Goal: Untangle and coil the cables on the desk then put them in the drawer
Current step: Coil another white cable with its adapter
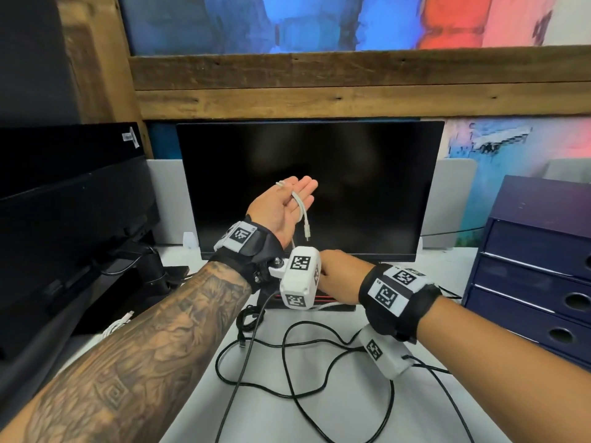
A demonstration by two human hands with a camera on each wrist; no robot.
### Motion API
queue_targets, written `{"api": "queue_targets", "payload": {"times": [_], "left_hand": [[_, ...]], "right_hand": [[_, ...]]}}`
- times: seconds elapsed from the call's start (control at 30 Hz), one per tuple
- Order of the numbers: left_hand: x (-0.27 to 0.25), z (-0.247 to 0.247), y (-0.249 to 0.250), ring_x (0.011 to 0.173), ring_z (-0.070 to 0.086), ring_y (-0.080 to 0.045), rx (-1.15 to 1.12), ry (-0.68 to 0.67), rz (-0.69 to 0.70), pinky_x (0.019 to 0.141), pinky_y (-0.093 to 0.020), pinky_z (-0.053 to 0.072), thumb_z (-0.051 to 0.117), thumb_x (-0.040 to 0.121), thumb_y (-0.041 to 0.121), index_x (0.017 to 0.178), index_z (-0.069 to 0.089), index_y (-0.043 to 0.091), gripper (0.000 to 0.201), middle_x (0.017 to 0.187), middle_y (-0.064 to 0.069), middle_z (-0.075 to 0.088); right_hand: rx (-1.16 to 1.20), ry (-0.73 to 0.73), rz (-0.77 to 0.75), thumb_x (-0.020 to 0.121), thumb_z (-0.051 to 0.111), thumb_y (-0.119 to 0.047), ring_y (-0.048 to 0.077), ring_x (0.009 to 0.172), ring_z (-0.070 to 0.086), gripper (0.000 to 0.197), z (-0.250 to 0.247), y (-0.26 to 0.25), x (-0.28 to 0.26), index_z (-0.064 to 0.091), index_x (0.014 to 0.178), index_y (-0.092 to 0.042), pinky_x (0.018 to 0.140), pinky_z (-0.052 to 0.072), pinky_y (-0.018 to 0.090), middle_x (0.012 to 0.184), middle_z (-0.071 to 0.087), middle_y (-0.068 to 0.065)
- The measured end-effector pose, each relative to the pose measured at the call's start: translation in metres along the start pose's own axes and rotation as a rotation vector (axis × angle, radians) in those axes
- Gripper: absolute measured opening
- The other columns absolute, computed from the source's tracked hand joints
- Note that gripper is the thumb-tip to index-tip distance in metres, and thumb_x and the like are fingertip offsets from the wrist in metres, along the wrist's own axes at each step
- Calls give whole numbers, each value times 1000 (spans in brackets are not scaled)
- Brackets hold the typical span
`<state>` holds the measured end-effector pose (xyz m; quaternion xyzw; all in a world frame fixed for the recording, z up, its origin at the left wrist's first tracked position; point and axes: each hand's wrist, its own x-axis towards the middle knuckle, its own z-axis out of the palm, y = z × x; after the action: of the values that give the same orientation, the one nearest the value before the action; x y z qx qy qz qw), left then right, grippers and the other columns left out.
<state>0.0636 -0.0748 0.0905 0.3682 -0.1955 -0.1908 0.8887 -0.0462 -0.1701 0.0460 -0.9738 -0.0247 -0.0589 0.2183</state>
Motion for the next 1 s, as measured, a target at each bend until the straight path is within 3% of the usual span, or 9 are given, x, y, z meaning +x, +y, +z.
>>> {"api": "queue_targets", "payload": {"times": [0.13, 0.33, 0.43, 0.53, 0.63, 0.73, 0.8, 0.9, 1.0], "left_hand": [[4, -15, -4, 100, 72, -26, 376, -41, 46, 94, -38, 55, 43, 105, 9, 127, 53, -6, 28, 109, -18, 71], [-5, -22, -4, 72, 70, -19, 941, -221, 0, 75, -29, 60, 47, 103, 8, 107, 64, -3, 20, 84, -13, 69], [-7, -19, -3, 64, 66, -25, 1016, -289, -92, 70, -36, 58, 44, 104, 10, 100, 64, -5, 25, 76, -16, 67], [-10, -14, -2, 53, 56, -21, 1093, -366, -190, 59, -31, 51, 40, 105, 17, 96, 65, -4, 34, 69, -15, 63], [-12, -4, 1, 48, 41, -18, 1169, -432, -250, 52, -29, 37, 36, 104, 23, 89, 64, 1, 38, 56, -6, 50], [-14, -4, 8, 47, 29, -15, 1126, -521, -363, 51, -28, 29, 37, 100, 22, 82, 60, 7, 33, 53, 1, 39], [-15, -8, 14, 46, 24, -13, 1000, -579, -446, 50, -25, 26, 39, 97, 22, 74, 54, 12, 30, 52, 4, 32], [-16, -13, 21, 44, 16, -10, 633, -611, -536, 45, -22, 20, 40, 90, 25, 65, 47, 16, 28, 51, 7, 24], [-16, -9, 26, 46, 14, -10, 260, -561, -469, 48, -25, 19, 40, 85, 25, 66, 44, 16, 22, 53, 6, 20]], "right_hand": [[-157, 122, -30, 103, 49, -36, 14, 76, 58, 21, -12, 10, 5, 65, 93, -28, 66, 46, 33, 80, 63, -5], [-521, 211, -85, 99, 54, -41, 17, 90, 66, 21, -47, 16, 10, 71, 110, -36, 76, 54, 36, 95, 70, -9], [-613, 252, -114, 97, 54, -49, 16, 87, 64, 23, -63, 14, 11, 69, 104, -34, 72, 51, 34, 93, 66, -10], [-667, 291, -192, 97, 54, -49, 14, 86, 60, 23, -75, 15, 11, 67, 103, -30, 70, 44, 30, 93, 62, -11], [-693, 339, -261, 98, 54, -46, 13, 82, 54, 25, -82, 19, 11, 70, 107, -29, 68, 40, 29, 91, 56, -12], [-666, 363, -318, 97, 56, -46, 13, 75, 52, 30, -86, 28, 13, 74, 105, -24, 65, 42, 31, 86, 48, -13], [-588, 419, -351, 96, 57, -43, 17, 74, 59, 30, -89, 39, 12, 75, 103, -20, 65, 45, 31, 83, 54, -9], [-448, 535, -319, 99, 53, -42, 18, 75, 62, 33, -86, 54, 10, 74, 106, -18, 68, 46, 31, 82, 65, -3], [-332, 503, -226, 102, 47, -40, 19, 74, 63, 32, -60, 59, 12, 69, 111, -19, 71, 51, 35, 81, 67, -4]]}}
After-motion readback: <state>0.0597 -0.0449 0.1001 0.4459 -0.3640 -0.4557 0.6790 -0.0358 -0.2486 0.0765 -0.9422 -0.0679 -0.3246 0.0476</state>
